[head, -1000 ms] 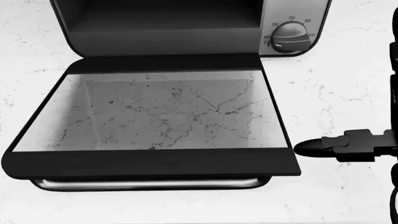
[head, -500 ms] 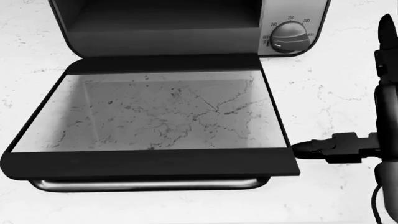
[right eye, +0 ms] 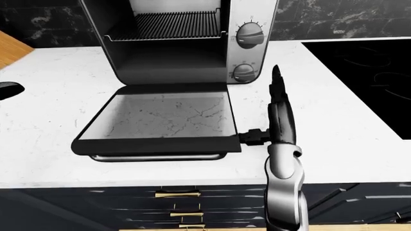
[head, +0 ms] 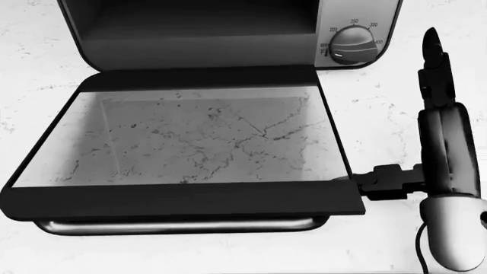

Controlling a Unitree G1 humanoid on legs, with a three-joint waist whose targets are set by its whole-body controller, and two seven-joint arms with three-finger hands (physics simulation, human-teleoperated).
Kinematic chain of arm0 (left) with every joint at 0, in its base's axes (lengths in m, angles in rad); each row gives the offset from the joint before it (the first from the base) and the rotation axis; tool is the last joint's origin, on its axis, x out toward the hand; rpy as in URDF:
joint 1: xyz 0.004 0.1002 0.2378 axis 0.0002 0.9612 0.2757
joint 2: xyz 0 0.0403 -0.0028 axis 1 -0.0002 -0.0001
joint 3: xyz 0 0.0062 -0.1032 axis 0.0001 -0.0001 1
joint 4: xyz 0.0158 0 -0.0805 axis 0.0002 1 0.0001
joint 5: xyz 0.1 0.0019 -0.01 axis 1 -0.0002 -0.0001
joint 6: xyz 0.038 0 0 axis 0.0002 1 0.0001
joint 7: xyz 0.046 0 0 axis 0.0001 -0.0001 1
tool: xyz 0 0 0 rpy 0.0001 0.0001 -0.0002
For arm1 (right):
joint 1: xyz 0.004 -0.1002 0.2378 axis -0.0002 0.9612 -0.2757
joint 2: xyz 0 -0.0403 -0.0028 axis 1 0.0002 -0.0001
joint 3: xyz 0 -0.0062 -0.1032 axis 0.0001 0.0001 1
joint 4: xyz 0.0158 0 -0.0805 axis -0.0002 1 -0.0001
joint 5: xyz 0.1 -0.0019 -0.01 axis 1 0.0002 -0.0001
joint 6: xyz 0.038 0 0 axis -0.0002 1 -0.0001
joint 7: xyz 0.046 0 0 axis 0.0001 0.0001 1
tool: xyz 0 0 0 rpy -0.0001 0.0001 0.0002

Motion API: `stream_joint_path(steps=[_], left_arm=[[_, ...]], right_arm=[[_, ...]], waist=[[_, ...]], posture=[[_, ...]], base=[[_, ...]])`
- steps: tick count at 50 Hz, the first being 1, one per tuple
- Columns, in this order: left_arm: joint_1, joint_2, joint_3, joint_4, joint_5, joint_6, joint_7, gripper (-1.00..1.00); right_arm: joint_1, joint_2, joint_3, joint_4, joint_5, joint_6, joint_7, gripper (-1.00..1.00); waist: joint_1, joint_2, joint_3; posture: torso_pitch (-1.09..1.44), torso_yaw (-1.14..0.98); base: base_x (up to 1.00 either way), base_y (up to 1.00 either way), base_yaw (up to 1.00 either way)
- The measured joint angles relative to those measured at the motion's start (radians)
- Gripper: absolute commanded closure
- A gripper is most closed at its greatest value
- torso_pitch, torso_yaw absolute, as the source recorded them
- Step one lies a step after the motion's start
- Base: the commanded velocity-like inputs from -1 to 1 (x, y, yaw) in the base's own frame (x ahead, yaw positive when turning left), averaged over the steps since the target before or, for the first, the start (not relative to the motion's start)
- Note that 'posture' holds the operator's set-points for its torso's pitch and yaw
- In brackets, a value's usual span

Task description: Close the toaster oven door.

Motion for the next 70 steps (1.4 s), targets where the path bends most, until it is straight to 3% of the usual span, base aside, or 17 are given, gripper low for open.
stream_joint_path(steps=[18, 22, 32, 51, 70], left_arm=[[-0.001, 0.004, 0.001, -0.001, -0.003, 0.002, 0.004, -1.0], [-0.001, 0.004, 0.0, -0.002, -0.004, 0.001, 0.003, -1.0], [-0.001, 0.006, 0.003, 0.001, -0.006, 0.003, 0.005, -1.0], [0.003, 0.002, 0.001, -0.005, -0.007, 0.005, 0.006, -1.0], [0.002, -0.01, -0.005, -0.019, -0.006, 0.004, 0.006, -1.0]], right_arm=[[0.024, 0.04, 0.043, -0.009, -0.012, -0.032, 0.0, -1.0], [0.011, 0.052, 0.064, -0.031, 0.003, 0.0, 0.027, -1.0], [-0.036, 0.056, 0.041, -0.064, 0.087, 0.109, 0.012, -1.0], [-0.194, 0.005, -0.016, -0.154, 0.263, 0.237, -0.201, -1.0], [-0.335, -0.008, 0.017, 0.019, 0.307, 0.194, -0.367, -1.0]], waist=[[-0.003, 0.001, -0.004], [-0.002, 0.003, 0.0], [-0.002, 0.008, 0.009], [0.006, 0.009, 0.01], [-0.001, 0.011, 0.01]], posture=[[0.0, 0.0], [0.0, 0.0], [0.0, 0.0], [0.0, 0.0], [0.0, 0.0]], base=[[0.0, 0.0, 0.0], [0.0, 0.0, 0.0], [0.0, 0.0, 0.0], [0.0, 0.0, 0.0], [0.0, 0.0, 0.0]])
